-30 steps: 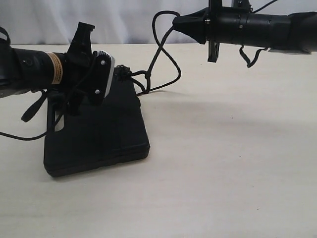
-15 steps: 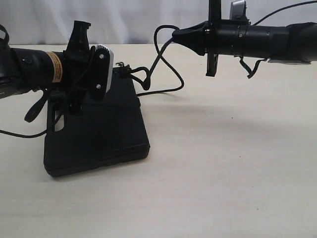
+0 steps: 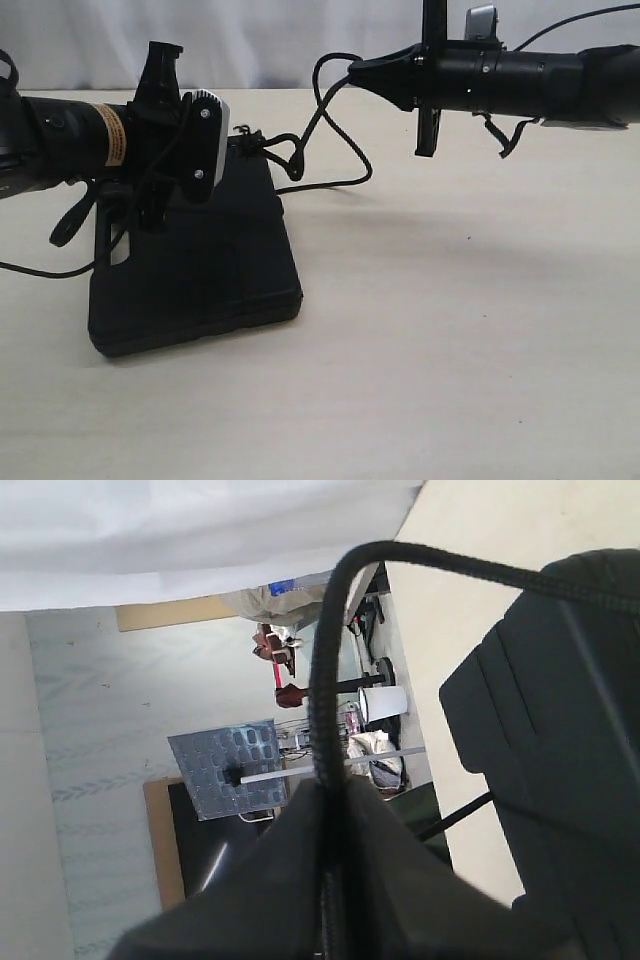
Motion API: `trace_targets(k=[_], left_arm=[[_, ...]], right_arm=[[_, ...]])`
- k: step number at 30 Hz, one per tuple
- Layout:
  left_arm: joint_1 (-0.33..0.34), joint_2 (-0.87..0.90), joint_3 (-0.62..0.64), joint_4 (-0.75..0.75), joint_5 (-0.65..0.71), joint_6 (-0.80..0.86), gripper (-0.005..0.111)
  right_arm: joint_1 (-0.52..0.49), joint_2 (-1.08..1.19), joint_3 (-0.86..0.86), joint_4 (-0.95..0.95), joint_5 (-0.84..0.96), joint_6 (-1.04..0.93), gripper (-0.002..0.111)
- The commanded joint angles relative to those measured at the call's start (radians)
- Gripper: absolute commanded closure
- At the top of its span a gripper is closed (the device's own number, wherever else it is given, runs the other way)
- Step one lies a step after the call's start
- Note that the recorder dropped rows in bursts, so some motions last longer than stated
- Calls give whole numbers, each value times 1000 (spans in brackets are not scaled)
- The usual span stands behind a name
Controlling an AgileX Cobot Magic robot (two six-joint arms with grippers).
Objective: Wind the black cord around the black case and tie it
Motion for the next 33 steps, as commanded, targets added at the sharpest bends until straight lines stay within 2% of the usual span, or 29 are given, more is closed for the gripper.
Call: trace_targets(k=[1,6,10,14,21,24,33], left_arm=[[-2,-5,0,-21,-38,-5,107],[-2,-5,0,-67,-76,-5,107],[-2,-5,0,-67,-74,-5,107],[-2,-5,0,-67,-76,-7,107],[-2,-5,0,-67,-78,-7,107],[-2,-5,0,-67,-82,-7,107],[-2,-5,0,-67,-82,-7,107]], right_arm=[[19,-2,0,1,15,-2,104],[54,-2,2,-4,46,-31,104],[58,-2,2,-122,129,-155,104],[58,-2,2,-201,140,-288,104],[58,-35,2,-326,140,-328,103],[58,-51,2,-362,140,-328,98],[96,-64,2,-370,140,-320,60]])
